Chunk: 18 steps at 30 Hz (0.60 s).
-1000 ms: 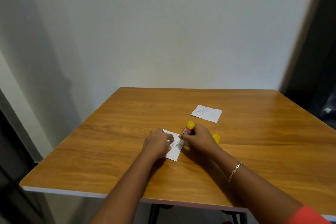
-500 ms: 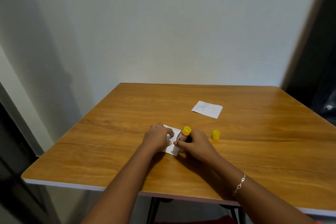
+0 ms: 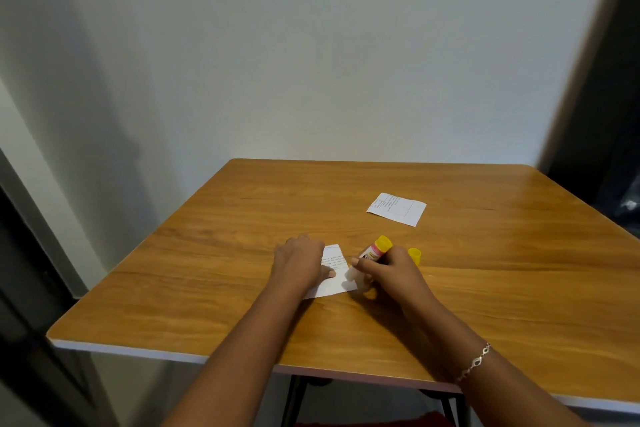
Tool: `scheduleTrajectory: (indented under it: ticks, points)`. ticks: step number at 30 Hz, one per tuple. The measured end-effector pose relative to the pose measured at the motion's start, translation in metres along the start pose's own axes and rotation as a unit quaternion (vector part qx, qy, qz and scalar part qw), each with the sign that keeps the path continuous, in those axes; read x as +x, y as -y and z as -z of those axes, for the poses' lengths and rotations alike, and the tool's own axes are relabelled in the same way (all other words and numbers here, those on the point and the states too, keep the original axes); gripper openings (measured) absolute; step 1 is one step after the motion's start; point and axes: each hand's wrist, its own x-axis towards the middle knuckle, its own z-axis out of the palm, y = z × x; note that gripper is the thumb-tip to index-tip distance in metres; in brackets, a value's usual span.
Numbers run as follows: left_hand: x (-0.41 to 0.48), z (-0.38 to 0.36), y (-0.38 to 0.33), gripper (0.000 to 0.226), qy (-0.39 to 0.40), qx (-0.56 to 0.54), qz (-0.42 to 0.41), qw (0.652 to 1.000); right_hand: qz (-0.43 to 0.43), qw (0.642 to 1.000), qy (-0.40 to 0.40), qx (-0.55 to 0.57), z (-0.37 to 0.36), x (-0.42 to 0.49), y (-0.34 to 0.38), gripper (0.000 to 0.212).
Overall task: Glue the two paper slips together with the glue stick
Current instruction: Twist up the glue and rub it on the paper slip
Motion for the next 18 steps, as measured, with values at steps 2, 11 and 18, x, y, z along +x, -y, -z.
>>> scheduleTrajectory:
  ticks: [2,11,18]
  points:
    - [0.001,0.002,0.001,0.041,0.007,-0.017,0.001,1.0,-0.015,0.999,0.0,0.037,0.002,-0.002,0.0,0.011]
    - [0.008,0.015,0.012,0.032,0.086,-0.071,-0.027,0.993,-0.02,0.994,0.101,0.037,-0.024,-0.008,0.01,0.01]
    - [0.01,0.007,0.016,0.034,0.056,-0.086,-0.031,0.994,0.005,0.99,0.139,-0.016,-0.042,-0.01,0.016,0.008]
